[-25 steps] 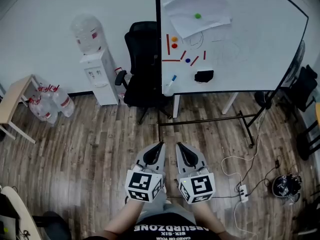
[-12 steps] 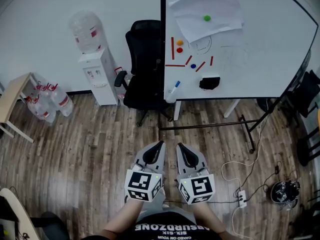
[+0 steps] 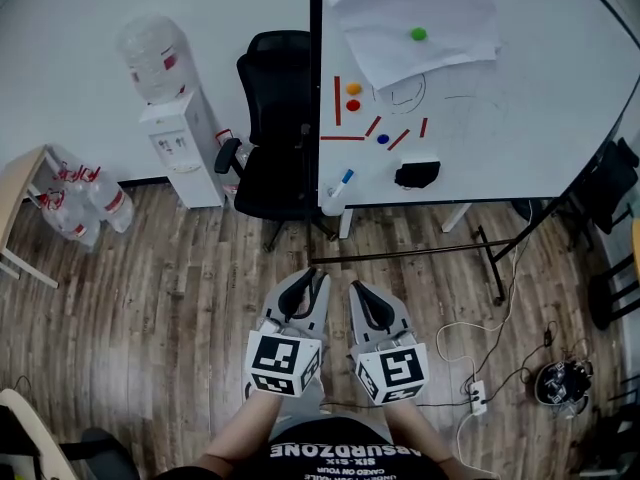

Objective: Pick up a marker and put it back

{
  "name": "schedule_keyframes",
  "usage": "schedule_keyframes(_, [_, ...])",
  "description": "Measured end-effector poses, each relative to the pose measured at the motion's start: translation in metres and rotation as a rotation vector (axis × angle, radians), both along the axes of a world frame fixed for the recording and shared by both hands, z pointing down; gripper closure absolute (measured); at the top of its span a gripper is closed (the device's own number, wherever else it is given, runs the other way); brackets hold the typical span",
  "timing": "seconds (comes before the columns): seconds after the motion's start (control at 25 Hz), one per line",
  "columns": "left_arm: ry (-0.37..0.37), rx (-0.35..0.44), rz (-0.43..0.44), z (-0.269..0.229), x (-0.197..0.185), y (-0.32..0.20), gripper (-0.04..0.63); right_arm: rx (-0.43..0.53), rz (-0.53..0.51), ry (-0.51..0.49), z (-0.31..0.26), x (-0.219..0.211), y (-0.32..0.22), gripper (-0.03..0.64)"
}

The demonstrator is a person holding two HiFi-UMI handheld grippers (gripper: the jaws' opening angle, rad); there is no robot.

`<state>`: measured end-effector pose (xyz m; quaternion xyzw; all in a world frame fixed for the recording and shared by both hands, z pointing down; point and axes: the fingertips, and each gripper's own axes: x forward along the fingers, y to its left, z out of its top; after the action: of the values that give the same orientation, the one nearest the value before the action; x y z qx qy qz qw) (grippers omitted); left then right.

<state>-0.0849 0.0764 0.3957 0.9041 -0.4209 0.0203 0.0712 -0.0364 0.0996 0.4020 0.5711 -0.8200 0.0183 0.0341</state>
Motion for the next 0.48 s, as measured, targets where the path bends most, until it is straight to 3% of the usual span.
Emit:
schedule_keyframes(0.16, [-0.003,0.033,0.050,-0.008,0.011,-0.018,0.456,-0.015,0.020,0.000,0.004,0.009,-0.020,0.618])
schedule_keyframes(0.32, [-0.053,0.055,0.066,-0.008,0.017,-0.041,0.383,-0.024,0.037,0.005,0.006,0.016,-0.039,0.618])
schedule_keyframes(0.48, [-0.076,0.065,0.060,-0.007,0.017,-0.067,0.356,-0.028,0.053,0.013,0.008,0.020,-0.059,0.618])
